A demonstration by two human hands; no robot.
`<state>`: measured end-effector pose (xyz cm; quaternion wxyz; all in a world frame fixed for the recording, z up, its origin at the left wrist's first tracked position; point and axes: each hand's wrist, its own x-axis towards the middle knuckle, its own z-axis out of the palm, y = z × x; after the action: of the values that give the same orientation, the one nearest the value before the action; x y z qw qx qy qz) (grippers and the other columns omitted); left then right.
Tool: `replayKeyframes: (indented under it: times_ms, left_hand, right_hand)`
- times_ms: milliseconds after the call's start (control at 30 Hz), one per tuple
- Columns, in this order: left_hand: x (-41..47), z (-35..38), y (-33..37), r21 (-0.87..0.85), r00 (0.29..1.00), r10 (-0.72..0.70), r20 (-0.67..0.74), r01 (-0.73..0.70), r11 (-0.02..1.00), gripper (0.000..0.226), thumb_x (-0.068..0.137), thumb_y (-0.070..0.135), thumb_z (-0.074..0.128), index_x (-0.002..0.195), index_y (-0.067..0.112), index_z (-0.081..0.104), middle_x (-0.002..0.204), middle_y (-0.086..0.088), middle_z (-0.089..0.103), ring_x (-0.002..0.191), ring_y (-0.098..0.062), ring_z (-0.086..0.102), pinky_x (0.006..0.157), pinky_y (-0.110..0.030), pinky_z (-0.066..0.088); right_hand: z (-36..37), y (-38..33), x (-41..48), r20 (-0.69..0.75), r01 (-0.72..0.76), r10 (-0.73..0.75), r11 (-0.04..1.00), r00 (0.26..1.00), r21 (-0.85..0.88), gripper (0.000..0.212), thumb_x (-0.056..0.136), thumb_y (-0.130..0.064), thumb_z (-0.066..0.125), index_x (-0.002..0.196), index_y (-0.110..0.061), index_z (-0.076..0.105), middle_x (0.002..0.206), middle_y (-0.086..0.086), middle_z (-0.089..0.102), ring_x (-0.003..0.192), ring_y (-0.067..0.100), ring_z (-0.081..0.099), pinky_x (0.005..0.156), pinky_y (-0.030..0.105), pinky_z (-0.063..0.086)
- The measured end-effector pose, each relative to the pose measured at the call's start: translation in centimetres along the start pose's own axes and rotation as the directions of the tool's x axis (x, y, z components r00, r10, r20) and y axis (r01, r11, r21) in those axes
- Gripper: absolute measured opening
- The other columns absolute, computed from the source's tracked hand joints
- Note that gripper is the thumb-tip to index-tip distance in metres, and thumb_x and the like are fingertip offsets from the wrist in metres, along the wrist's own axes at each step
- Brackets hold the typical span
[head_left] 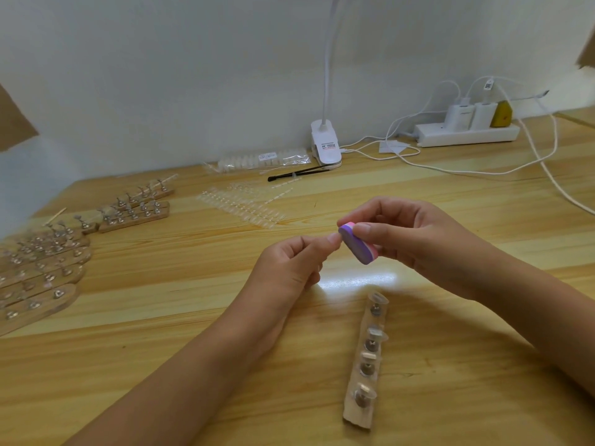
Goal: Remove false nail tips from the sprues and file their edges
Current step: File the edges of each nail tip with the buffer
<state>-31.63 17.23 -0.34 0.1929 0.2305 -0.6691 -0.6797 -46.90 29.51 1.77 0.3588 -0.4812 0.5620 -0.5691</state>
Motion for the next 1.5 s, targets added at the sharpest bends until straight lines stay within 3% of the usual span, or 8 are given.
replayKeyframes:
  times_ms: [167, 467, 700, 967, 1067, 1267, 1400, 1500]
  left_hand:
    - [-0.6, 0.2, -0.3, 0.129, 0.995, 0.101, 0.023, -0.103, 0.986, 0.035, 0.066, 0.056, 0.074, 0.083, 0.025, 0.074, 0.072, 0.012, 0.061, 0.063, 0.007, 0.054, 0.061, -0.006, 0.044]
    - [-0.4, -0.3, 0.5, 0.119, 0.989, 0.118, -0.087, -0.107, 0.987, 0.042, 0.062, 0.058, 0.072, 0.087, 0.024, 0.074, 0.065, 0.021, 0.064, 0.061, 0.012, 0.058, 0.06, -0.004, 0.043]
    - [-0.2, -0.7, 0.3, 0.096, 0.989, 0.095, -0.109, -0.085, 0.992, 0.029, 0.065, 0.057, 0.074, 0.078, 0.031, 0.074, 0.063, 0.022, 0.062, 0.062, 0.008, 0.057, 0.074, -0.022, 0.04]
    - [-0.5, 0.0, 0.2, 0.127, 0.991, 0.134, -0.027, -0.129, 0.983, 0.04, 0.069, 0.054, 0.071, 0.091, 0.022, 0.075, 0.064, 0.024, 0.064, 0.063, 0.012, 0.058, 0.064, -0.004, 0.043]
    - [-0.5, 0.0, 0.3, 0.1, 0.996, 0.09, -0.024, -0.088, 0.991, 0.034, 0.068, 0.055, 0.072, 0.086, 0.026, 0.075, 0.063, 0.023, 0.062, 0.063, 0.01, 0.058, 0.069, -0.011, 0.045]
    - [-0.7, 0.4, 0.3, 0.157, 0.99, 0.139, -0.022, -0.134, 0.978, 0.051, 0.058, 0.059, 0.073, 0.089, 0.018, 0.075, 0.077, -0.01, 0.061, 0.071, -0.005, 0.055, 0.062, -0.009, 0.043]
    - [-0.7, 0.3, 0.6, 0.132, 0.993, 0.108, -0.045, -0.101, 0.986, 0.046, 0.059, 0.06, 0.071, 0.086, 0.023, 0.075, 0.071, 0.014, 0.063, 0.061, 0.009, 0.054, 0.06, -0.005, 0.042]
    - [-0.7, 0.1, 0.4, 0.148, 0.99, 0.133, -0.045, -0.126, 0.981, 0.044, 0.061, 0.058, 0.073, 0.087, 0.022, 0.075, 0.075, -0.005, 0.064, 0.069, 0.002, 0.056, 0.062, -0.007, 0.044]
  right_hand:
    - [0.1, 0.4, 0.1, -0.044, 0.022, -0.022, 1.0, 0.999, 0.003, 0.021, 0.083, -0.031, 0.068, 0.101, -0.023, 0.075, 0.093, 0.0, 0.072, 0.086, 0.012, 0.067, 0.077, 0.019, 0.053]
    - [0.4, 0.0, -0.2, -0.02, 0.067, -0.068, 0.998, 0.998, -0.012, 0.023, 0.082, -0.033, 0.07, 0.102, -0.022, 0.073, 0.093, -0.001, 0.07, 0.084, 0.012, 0.065, 0.076, 0.018, 0.052]
    - [0.3, 0.2, -0.1, -0.091, 0.045, -0.046, 0.999, 0.995, -0.021, 0.023, 0.08, -0.034, 0.071, 0.1, -0.023, 0.074, 0.091, -0.001, 0.07, 0.081, 0.011, 0.064, 0.077, 0.018, 0.052]
    - [0.9, 0.1, -0.2, -0.073, 0.047, -0.051, 0.998, 0.996, -0.046, 0.023, 0.083, -0.032, 0.067, 0.103, -0.024, 0.075, 0.097, 0.001, 0.074, 0.092, 0.014, 0.069, 0.08, 0.015, 0.051]
    - [0.6, -0.2, -0.2, -0.059, 0.048, -0.05, 0.998, 0.997, -0.047, 0.023, 0.083, -0.031, 0.067, 0.103, -0.023, 0.076, 0.099, 0.002, 0.074, 0.097, 0.016, 0.068, 0.085, 0.017, 0.051]
    - [0.7, -0.1, -0.2, -0.059, 0.044, -0.047, 0.998, 0.997, -0.054, 0.023, 0.083, -0.029, 0.068, 0.103, -0.02, 0.075, 0.099, 0.004, 0.074, 0.097, 0.02, 0.069, 0.083, 0.017, 0.052]
    - [0.5, -0.3, -0.2, -0.042, 0.051, -0.053, 0.998, 0.998, -0.047, 0.024, 0.082, -0.03, 0.069, 0.103, -0.02, 0.075, 0.098, 0.004, 0.073, 0.092, 0.019, 0.068, 0.081, 0.018, 0.052]
    - [0.6, -0.1, -0.2, -0.048, 0.059, -0.061, 0.997, 0.997, -0.042, 0.023, 0.081, -0.031, 0.07, 0.101, -0.021, 0.075, 0.098, 0.005, 0.073, 0.089, 0.014, 0.068, 0.079, 0.018, 0.052]
